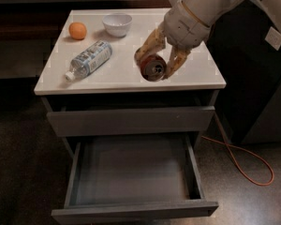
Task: Place coke can into middle drawer
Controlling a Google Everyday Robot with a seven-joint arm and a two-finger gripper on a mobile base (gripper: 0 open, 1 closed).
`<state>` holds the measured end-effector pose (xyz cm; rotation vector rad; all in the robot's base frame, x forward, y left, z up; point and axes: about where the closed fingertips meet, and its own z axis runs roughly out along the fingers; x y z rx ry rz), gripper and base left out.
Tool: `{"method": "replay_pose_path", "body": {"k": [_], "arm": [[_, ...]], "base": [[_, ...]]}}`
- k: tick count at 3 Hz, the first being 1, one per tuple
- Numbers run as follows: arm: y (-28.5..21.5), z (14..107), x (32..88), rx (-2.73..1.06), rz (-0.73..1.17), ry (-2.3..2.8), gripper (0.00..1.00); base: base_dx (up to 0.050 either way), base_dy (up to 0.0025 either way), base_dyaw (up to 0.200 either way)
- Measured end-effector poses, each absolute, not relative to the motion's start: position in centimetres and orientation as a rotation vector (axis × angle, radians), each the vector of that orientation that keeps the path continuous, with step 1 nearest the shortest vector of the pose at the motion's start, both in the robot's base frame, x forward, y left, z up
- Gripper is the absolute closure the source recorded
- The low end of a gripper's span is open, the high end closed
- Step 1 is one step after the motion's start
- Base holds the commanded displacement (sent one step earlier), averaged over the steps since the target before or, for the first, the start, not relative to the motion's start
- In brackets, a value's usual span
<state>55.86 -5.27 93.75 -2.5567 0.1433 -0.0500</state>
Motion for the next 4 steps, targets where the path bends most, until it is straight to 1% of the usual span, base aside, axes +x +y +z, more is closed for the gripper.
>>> {"method": "replay_pose_path", "body": {"k": [1,2,3,4], "arm": [[-5.5,91.8,51.1,-2.651,-0.030,-0.064,1.00],[-5.3,89.2,48.0,-2.778,-0.042,-0.224,1.00],[-4.5,86.8,46.8,-2.868,-0.071,-0.315,1.00],[-4.2,83.8,46.6,-2.952,-0.134,-0.384,1.00]], "base": [[0.000,0.00000,0.000],[0.000,0.00000,0.000],[0.000,0.00000,0.000],[0.000,0.00000,0.000]]}}
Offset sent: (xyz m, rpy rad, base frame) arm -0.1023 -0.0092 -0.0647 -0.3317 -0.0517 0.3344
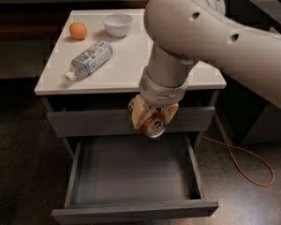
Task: Place coke can into middle drawer
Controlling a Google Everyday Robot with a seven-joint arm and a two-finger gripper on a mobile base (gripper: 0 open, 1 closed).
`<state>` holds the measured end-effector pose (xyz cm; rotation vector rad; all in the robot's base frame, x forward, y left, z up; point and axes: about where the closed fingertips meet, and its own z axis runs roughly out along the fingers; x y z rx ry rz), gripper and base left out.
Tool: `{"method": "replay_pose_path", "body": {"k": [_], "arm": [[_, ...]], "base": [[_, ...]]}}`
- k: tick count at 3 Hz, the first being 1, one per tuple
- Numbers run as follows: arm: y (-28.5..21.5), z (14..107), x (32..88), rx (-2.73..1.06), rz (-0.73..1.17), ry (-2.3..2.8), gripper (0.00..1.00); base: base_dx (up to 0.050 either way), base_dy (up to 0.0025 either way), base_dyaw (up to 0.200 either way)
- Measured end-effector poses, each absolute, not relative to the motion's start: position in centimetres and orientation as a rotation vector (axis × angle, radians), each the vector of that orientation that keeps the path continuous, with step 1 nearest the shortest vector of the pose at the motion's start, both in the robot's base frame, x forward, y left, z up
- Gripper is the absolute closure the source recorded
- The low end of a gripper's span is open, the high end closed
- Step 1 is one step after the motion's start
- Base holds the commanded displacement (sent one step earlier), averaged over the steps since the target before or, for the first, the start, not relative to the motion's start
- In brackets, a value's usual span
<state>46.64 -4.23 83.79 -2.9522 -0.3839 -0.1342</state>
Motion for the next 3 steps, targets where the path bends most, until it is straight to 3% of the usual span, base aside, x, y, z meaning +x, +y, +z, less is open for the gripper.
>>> {"method": "replay_pose_path", "body": {"k": [3], "arm": [[-5.3,79.1,47.3,-3.064,-0.211,-0.445,1.00]], "base": [[0.000,0.00000,0.000]]}}
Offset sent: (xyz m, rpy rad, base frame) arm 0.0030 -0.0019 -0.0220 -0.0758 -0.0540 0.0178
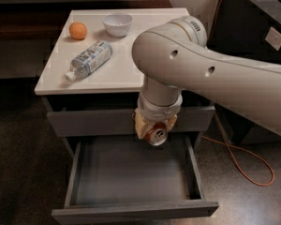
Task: Place coke can into middle drawer
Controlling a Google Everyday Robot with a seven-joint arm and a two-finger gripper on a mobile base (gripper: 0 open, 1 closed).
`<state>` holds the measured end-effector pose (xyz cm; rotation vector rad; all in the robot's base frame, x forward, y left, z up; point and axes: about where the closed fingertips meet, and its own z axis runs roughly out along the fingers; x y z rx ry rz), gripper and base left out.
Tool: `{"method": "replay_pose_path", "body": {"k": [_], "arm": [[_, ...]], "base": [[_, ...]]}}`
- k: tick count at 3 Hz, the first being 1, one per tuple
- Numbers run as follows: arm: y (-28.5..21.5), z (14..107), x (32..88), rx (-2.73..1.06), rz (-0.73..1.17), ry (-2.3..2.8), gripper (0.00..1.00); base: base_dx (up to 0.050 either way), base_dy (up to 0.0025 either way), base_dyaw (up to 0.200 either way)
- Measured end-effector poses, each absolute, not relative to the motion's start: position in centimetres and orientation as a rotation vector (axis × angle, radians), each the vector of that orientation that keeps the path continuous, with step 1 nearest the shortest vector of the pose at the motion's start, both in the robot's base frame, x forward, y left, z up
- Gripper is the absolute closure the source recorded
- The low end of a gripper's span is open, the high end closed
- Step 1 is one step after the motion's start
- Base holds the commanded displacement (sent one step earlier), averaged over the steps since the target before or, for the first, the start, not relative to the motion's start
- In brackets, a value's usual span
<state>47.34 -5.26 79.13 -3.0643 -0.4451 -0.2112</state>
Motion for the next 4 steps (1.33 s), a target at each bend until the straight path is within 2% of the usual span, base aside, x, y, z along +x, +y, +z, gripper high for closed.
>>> {"method": "replay_pose_path", "body": {"k": [4], "arm": [[-1.8,63.8,47.7,-2.979,-0.198,-0.761,1.00]], "base": [[0.000,0.00000,0.000]]}}
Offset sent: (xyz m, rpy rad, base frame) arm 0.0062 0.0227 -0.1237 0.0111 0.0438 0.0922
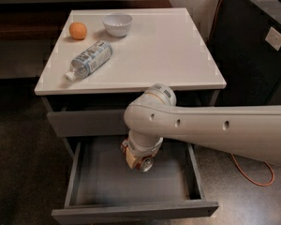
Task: Place coke can into middle drawer
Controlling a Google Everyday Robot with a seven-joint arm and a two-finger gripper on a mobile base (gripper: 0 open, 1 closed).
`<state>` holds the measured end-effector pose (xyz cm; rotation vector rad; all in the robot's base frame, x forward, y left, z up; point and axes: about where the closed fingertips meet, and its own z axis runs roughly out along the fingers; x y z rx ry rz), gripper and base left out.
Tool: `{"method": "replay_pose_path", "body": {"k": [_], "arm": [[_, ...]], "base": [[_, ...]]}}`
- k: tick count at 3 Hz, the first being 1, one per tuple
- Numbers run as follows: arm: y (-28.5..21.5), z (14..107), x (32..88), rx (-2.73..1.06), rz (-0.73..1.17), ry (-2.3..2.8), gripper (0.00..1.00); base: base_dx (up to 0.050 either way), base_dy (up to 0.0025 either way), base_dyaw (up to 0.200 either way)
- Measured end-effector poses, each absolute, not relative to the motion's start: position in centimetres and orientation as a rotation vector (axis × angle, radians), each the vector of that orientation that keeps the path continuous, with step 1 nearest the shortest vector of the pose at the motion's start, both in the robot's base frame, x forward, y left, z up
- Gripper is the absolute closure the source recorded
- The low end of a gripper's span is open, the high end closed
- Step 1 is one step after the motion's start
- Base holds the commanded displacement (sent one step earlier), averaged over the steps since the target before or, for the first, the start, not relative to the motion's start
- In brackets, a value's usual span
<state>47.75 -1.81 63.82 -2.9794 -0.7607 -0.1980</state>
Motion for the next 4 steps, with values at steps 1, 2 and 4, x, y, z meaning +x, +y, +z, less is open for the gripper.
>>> {"method": "replay_pose_path", "body": {"k": [1,2,4], "arm": [[-1.6,59.4,48.3,-2.923,-0.220,-0.907,1.00],[-1.6,55.5,49.1,-2.835,-0.244,-1.030,1.00],[-1.7,48.0,49.6,-2.669,-0.317,-1.281,1.00]], "base": [[0.000,0.00000,0.000],[0.000,0.00000,0.000],[0.000,0.00000,0.000]]}}
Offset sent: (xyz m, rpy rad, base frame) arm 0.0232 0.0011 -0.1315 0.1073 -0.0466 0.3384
